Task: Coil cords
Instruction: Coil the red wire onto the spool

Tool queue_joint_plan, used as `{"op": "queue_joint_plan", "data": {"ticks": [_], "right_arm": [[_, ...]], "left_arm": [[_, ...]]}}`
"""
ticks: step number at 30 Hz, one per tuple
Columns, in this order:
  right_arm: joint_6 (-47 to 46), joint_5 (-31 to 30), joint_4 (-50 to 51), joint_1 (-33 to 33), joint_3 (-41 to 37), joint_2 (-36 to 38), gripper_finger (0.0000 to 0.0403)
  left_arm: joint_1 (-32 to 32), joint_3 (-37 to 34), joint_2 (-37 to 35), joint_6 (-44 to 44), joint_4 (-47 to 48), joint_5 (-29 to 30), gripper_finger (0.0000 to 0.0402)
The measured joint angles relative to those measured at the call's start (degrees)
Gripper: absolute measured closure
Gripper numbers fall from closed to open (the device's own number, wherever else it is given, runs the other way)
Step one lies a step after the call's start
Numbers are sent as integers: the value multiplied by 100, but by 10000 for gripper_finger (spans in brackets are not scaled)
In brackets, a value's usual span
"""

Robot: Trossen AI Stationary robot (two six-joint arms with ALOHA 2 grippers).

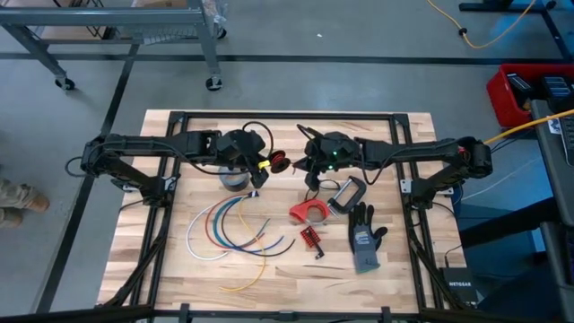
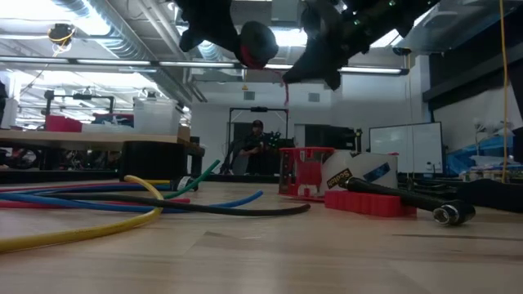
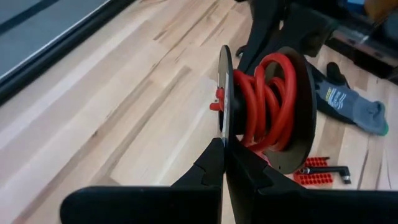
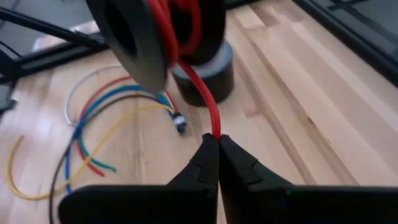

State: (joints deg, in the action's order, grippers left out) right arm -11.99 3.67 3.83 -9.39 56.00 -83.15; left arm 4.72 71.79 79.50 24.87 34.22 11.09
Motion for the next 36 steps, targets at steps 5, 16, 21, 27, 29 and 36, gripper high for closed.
{"op": "queue_joint_plan", "data": {"ticks": [5,16,21,27,29,36], "right_arm": [[31,45,-7,0,234,0,402],[67,378,700,0,795,2,403],[70,498,759,0,799,4,403],[82,407,881,0,799,4,403],[159,390,874,0,799,4,403],[191,388,919,0,799,4,403]], "left_arm": [[-75,0,3,25,103,-1,401],[-106,-2,342,56,358,0,401],[-101,-2,435,-5,320,0,401],[-95,-2,439,-87,270,18,401],[-95,-2,439,-88,242,20,401],[-93,-2,439,-86,242,20,401]]}}
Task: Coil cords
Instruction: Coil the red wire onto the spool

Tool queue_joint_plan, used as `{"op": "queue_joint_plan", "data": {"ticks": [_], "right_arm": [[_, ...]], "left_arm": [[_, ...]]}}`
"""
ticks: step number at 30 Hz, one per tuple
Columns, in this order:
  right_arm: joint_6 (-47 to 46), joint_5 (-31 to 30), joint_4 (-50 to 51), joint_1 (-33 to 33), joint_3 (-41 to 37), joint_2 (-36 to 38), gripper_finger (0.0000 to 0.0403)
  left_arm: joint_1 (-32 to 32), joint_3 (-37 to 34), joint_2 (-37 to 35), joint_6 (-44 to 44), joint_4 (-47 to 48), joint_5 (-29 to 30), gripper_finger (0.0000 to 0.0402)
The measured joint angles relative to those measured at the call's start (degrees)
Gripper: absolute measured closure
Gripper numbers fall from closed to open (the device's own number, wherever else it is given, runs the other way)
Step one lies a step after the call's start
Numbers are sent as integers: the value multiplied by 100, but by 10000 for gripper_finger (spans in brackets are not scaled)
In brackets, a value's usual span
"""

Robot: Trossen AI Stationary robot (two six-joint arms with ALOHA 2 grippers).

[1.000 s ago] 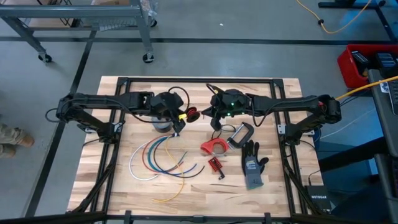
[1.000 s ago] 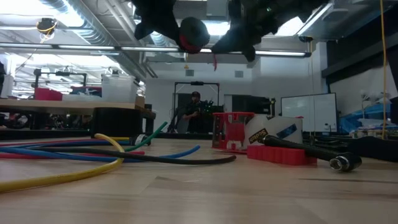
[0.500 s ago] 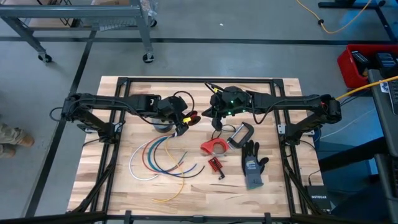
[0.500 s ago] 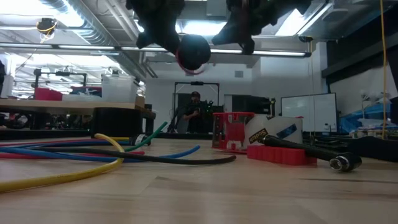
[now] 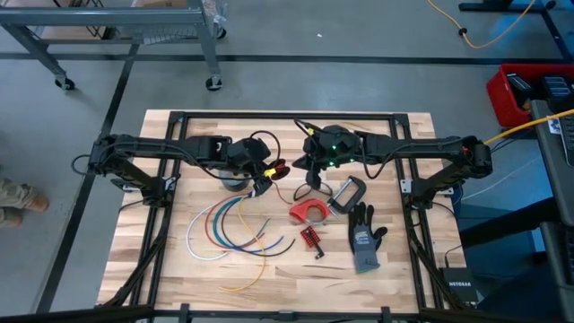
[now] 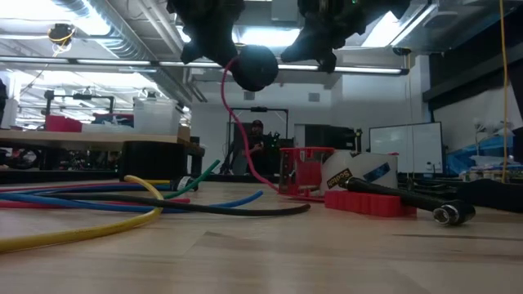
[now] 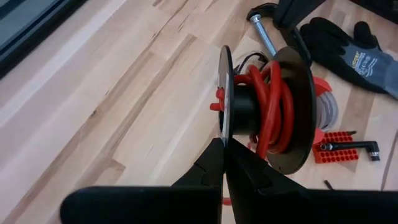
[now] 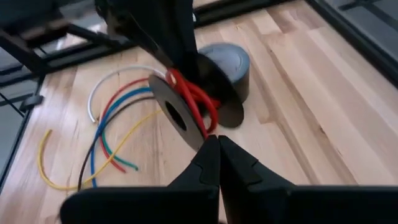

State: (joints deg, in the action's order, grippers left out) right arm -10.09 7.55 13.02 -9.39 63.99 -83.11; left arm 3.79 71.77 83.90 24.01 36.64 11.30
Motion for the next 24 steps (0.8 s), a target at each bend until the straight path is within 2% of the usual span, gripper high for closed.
{"op": "queue_joint_plan", "data": {"ticks": [4,7,13,18,24], "right_arm": [[10,-2,261,0,0,0,399],[151,1,308,5,0,0,381],[136,101,115,7,0,0,304],[128,74,-102,7,-2,0,237],[-153,2,-498,7,-2,-316,196]], "left_arm": [[34,3,-11,-112,-11,54,401],[94,24,-63,-184,-89,188,401],[244,24,-342,-556,-174,575,401],[363,24,-705,-705,-279,613,401],[387,31,-1141,-901,-726,599,401]]}}
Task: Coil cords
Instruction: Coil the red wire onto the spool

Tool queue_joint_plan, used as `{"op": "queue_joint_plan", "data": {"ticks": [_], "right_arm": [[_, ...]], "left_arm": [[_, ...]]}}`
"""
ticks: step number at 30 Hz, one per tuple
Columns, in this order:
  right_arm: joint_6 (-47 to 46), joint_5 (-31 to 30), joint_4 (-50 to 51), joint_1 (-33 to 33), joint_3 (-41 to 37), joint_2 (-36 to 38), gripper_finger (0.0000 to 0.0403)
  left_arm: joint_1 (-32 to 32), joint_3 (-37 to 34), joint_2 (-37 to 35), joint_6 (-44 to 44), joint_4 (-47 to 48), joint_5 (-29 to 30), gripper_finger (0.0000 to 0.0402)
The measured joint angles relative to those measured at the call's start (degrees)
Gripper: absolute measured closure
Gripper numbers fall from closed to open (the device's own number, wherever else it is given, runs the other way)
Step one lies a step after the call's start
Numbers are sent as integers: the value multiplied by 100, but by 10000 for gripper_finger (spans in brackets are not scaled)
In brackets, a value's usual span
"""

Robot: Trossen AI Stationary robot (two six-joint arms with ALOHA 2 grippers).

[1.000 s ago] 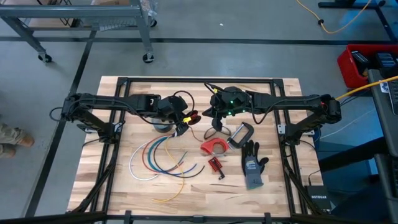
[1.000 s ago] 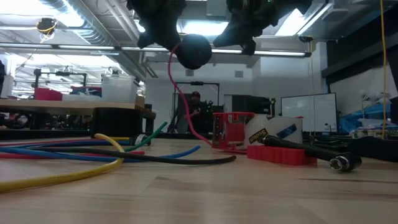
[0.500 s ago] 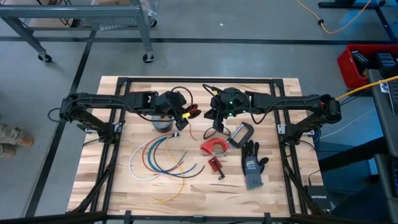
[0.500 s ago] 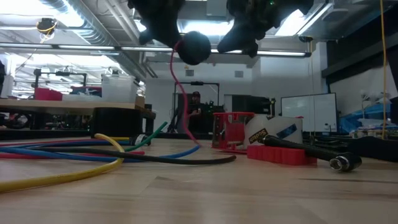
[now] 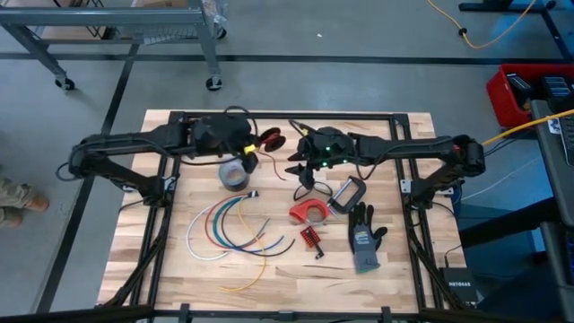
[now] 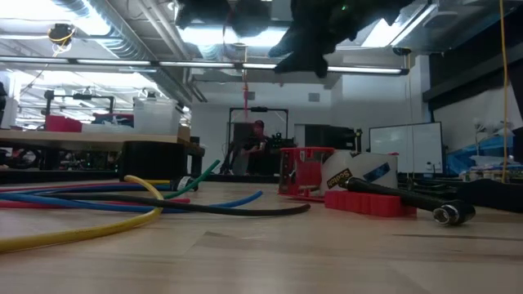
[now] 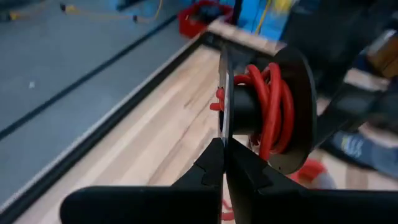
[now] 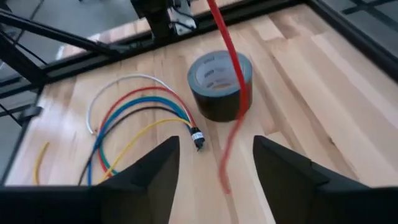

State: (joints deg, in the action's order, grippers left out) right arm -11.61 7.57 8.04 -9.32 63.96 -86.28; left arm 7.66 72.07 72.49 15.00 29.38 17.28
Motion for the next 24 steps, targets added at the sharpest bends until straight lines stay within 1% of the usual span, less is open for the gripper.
{"op": "queue_joint_plan", "data": {"ticks": [5,10,13,16,18,21,24], "right_arm": [[-7,-28,-180,0,0,-477,190],[-11,-27,-505,0,0,-881,189],[-15,159,-816,0,0,-1061,189],[-84,483,-1050,0,0,-1178,189],[-123,590,-1192,0,0,-1228,189],[-158,568,-1219,0,0,-1235,189],[-160,383,-1279,0,0,-1235,189]], "left_arm": [[-9,2,-293,-47,-127,2,401],[-11,2,-405,-47,-198,0,401],[-11,2,-398,-49,-192,0,401],[-11,2,-389,-49,-193,1,401],[-11,2,-386,-52,-196,1,401],[-11,2,-385,-105,-230,0,401],[-11,2,-385,-176,-319,0,401]]}}
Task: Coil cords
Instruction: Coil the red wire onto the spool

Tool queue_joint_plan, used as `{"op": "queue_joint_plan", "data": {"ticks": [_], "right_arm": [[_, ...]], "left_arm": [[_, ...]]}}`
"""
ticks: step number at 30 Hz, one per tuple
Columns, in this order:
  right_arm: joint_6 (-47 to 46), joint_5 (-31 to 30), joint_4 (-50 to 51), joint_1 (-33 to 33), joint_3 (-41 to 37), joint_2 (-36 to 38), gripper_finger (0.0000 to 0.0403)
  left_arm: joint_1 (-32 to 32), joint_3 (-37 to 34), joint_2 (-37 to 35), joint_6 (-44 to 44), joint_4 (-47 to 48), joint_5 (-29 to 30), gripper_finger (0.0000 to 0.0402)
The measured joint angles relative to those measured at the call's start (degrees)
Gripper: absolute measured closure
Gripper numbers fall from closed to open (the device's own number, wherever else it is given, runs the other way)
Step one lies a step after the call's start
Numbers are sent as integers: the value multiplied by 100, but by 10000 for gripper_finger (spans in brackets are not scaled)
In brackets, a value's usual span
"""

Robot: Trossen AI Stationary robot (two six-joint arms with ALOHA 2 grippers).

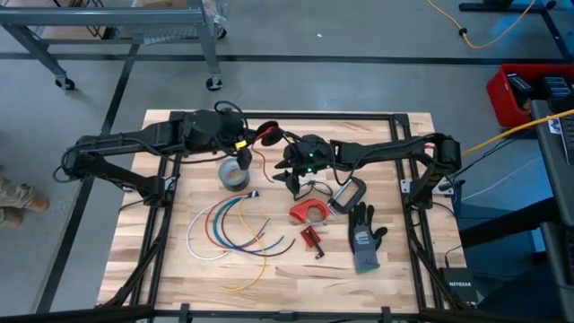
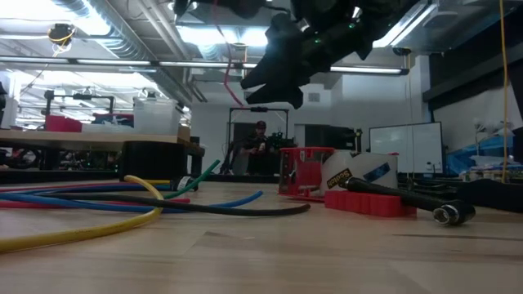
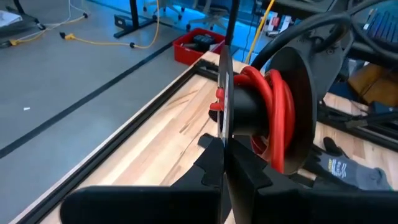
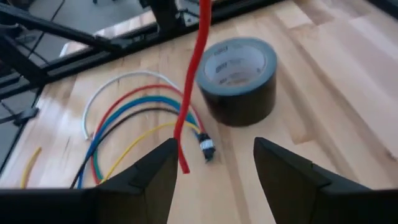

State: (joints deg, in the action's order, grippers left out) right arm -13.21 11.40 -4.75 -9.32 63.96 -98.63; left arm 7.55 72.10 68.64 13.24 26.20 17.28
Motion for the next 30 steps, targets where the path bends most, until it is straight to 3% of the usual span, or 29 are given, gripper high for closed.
{"op": "queue_joint_plan", "data": {"ticks": [15,30], "right_arm": [[-44,-27,-597,0,0,-39,189],[-135,146,-344,-68,-2,38,189]], "left_arm": [[-4,0,4,-326,-743,0,402],[0,0,4,-293,-494,4,401]]}}
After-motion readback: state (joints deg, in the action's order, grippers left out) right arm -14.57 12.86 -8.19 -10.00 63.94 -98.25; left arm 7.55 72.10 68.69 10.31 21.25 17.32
